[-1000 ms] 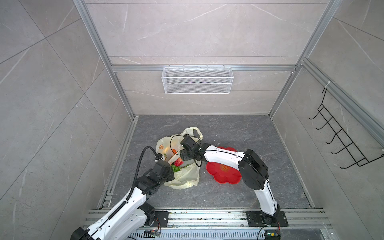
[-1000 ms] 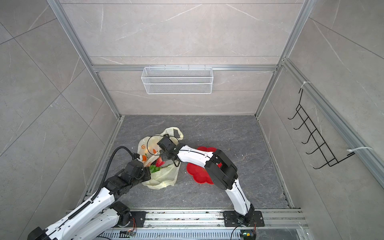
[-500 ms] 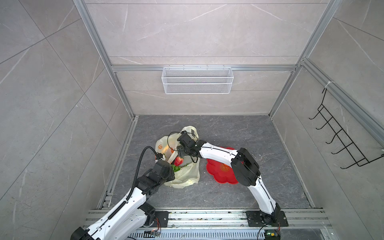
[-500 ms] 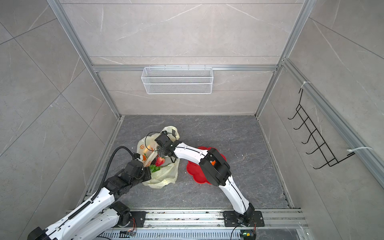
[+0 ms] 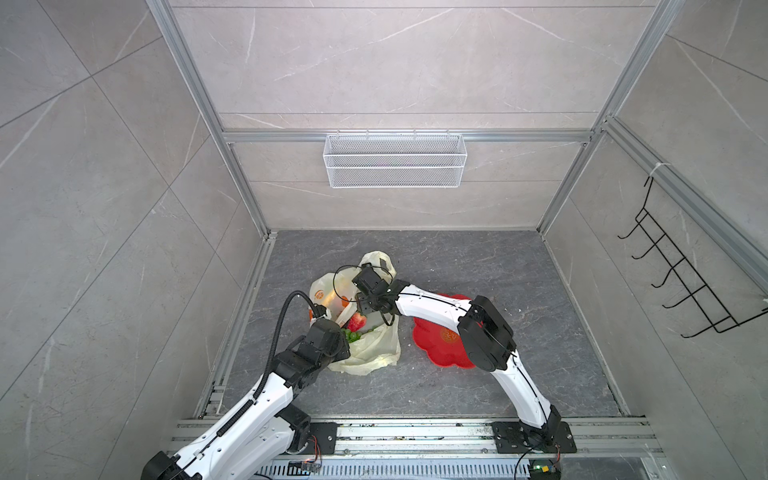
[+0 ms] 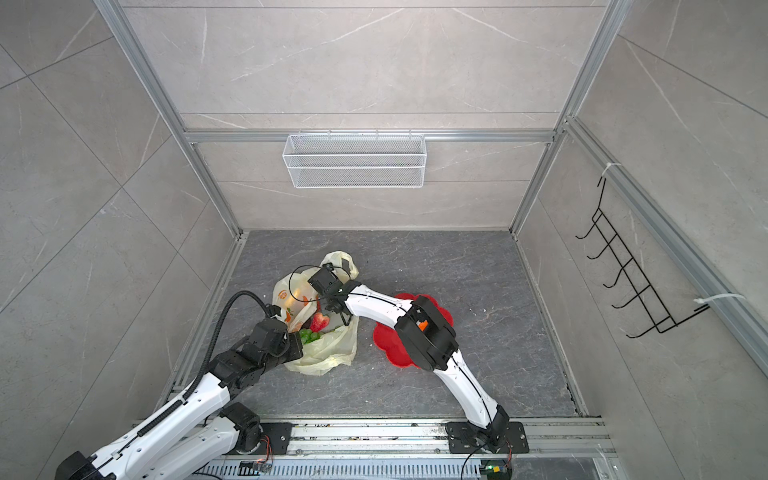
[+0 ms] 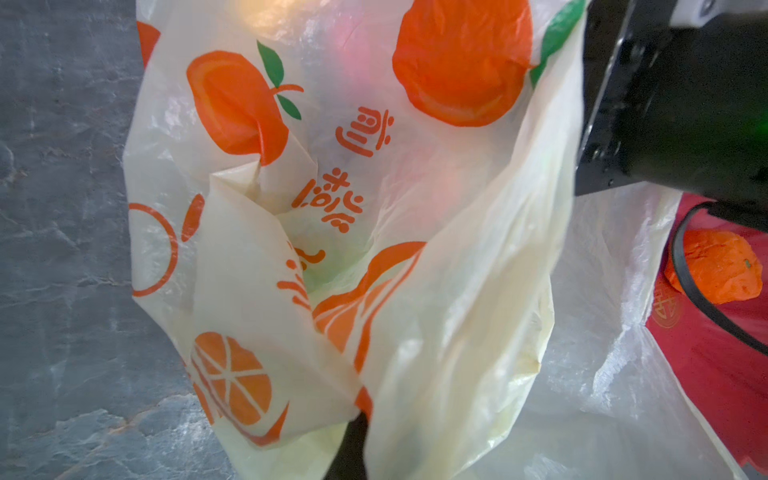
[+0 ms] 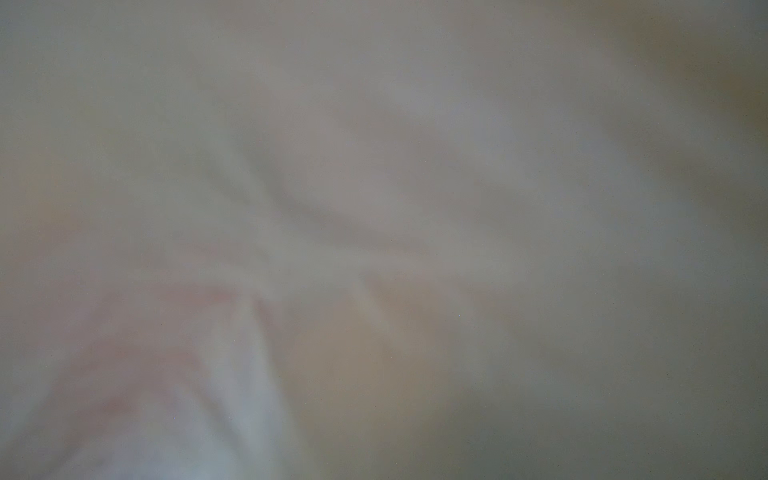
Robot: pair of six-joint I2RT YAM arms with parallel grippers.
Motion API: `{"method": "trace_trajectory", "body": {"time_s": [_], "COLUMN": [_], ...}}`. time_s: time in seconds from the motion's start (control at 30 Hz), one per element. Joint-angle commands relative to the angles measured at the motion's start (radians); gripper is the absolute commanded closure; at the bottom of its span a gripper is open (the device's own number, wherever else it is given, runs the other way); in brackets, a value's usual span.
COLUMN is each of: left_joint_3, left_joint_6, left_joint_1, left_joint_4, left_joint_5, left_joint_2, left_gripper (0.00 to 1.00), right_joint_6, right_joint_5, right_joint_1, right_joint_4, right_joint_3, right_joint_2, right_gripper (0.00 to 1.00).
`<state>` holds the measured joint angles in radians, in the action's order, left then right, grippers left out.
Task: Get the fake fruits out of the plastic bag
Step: 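Reach the right gripper back into the bag and grasp the pale bun fruit, then lift the pale fruit out with the right gripper while the left raises the bag rim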
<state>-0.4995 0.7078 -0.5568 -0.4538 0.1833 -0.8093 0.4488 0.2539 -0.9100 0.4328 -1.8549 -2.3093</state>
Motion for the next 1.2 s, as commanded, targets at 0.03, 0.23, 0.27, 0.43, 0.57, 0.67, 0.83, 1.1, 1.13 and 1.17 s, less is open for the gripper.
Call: {"method": "trace_trajectory", "body": {"time_s": [0.03,0.23,0.27,0.43,0.57,0.67,0.83,1.1,1.13,1.17], "left_joint_3": [-0.083,-0.261,-0.309,-0.485,-0.594,-0.600,-0.627,-0.601,-0.584,-0.567], "left_joint_6": [-0.031,-0.125,-0.137,-0.222,-0.260,-0.284,-0.281,-0.173,-0.167,-0.161], "left_joint_1": [-0.003,-0.003,-0.002,-0.001,-0.002,0.000,0.000,0.072,0.079,0.084], "left_joint_4": [-0.058,-0.205,-0.250,-0.375,-0.423,-0.391,-0.382,-0.275,-0.249,-0.218], "left_joint_5": [0.034,-0.008,0.002,0.127,0.147,0.155,0.152,0.243,0.241,0.238], "left_joint_2": [-0.004,-0.056,-0.070,-0.189,-0.324,-0.399,-0.553,-0.652,-0.635,-0.607], "left_gripper": [0.66,0.26,0.23,0.10,0.07,0.05,0.03,0.34,0.40,0.47], "right_joint_6": [-0.047,-0.030,-0.027,-0.019,-0.015,-0.012,-0.012,0.001,0.002,0.005], "right_joint_5": [0.002,-0.008,-0.008,-0.012,-0.002,0.008,0.019,0.005,0.001,-0.008], "right_joint_1": [-0.039,-0.049,-0.049,-0.051,-0.052,-0.049,-0.050,-0.051,-0.051,-0.050], "right_joint_4": [-0.070,-0.129,-0.133,-0.160,-0.161,-0.173,-0.192,-0.230,-0.245,-0.262], "right_joint_3": [0.137,0.248,0.256,0.280,0.282,0.306,0.342,0.411,0.428,0.456], "right_joint_2": [0.143,0.220,0.224,0.235,0.237,0.253,0.279,0.323,0.336,0.354], "right_gripper": [0.46,0.47,0.47,0.47,0.47,0.47,0.47,0.48,0.48,0.48]}}
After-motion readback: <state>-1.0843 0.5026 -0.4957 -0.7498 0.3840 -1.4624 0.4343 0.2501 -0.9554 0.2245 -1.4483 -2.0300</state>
